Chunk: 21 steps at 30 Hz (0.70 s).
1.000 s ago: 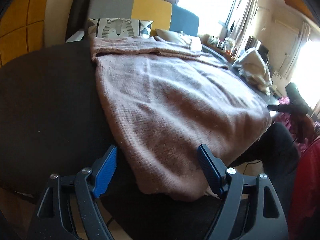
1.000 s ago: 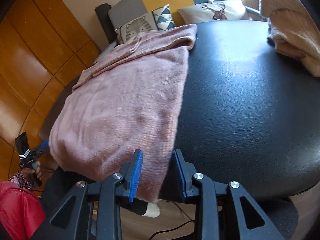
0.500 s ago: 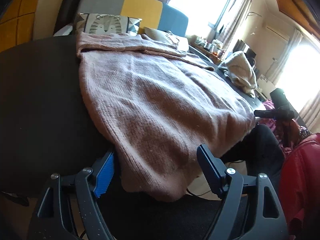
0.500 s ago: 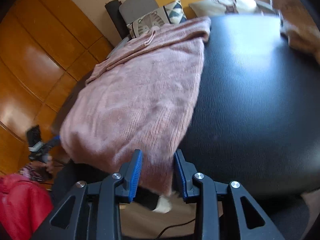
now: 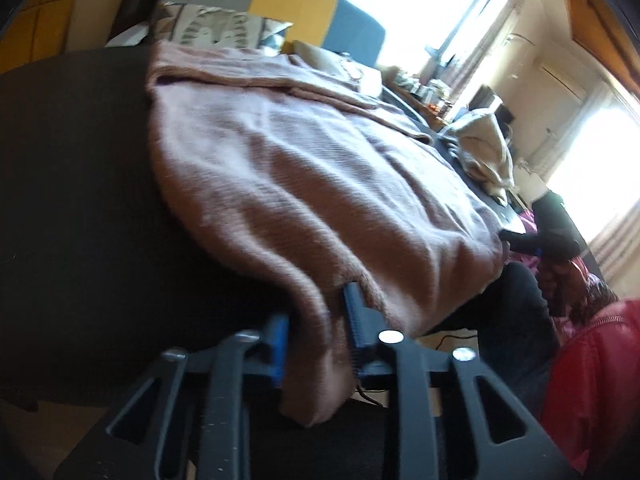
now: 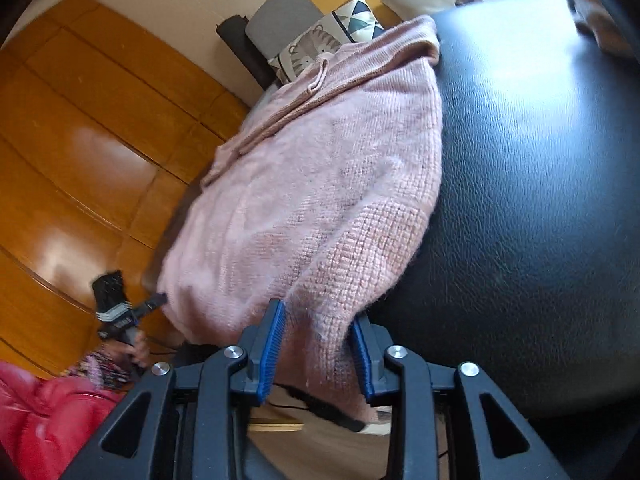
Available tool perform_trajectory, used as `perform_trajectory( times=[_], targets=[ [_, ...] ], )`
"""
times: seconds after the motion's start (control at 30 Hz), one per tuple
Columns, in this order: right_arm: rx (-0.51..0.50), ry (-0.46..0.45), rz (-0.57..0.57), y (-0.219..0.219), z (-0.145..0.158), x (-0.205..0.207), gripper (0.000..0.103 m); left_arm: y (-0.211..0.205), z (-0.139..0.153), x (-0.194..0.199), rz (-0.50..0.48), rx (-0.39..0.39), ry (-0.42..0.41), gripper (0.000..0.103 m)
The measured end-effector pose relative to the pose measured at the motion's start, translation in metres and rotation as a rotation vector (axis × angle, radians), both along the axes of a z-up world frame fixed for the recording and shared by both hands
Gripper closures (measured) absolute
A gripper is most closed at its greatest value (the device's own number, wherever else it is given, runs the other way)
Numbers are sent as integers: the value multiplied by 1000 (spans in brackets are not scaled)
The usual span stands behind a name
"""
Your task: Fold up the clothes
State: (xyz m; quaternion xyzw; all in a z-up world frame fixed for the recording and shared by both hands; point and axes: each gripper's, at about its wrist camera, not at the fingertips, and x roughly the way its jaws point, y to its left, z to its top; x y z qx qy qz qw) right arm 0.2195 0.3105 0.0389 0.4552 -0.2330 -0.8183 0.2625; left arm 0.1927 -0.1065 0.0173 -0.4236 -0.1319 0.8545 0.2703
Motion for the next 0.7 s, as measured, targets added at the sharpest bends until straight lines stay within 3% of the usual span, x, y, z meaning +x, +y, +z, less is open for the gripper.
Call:
perform_trajectory(
  times=[0.13, 0.3, 0.5, 0.7],
  targets=[
    [126, -17, -16, -8, 6, 0, 92, -1, 1, 0, 14, -19, 1, 89],
    [121, -61, -54, -7, 8, -2, 95, -8, 13, 4, 25, 30, 14, 95],
    [-44, -50, -76, 3, 19, -1, 95, -29, 42, 11, 48, 140, 79, 95],
    [-194, -46, -97, 19, 29, 4, 95, -41, 58, 20, 63, 170, 102, 98]
  ],
)
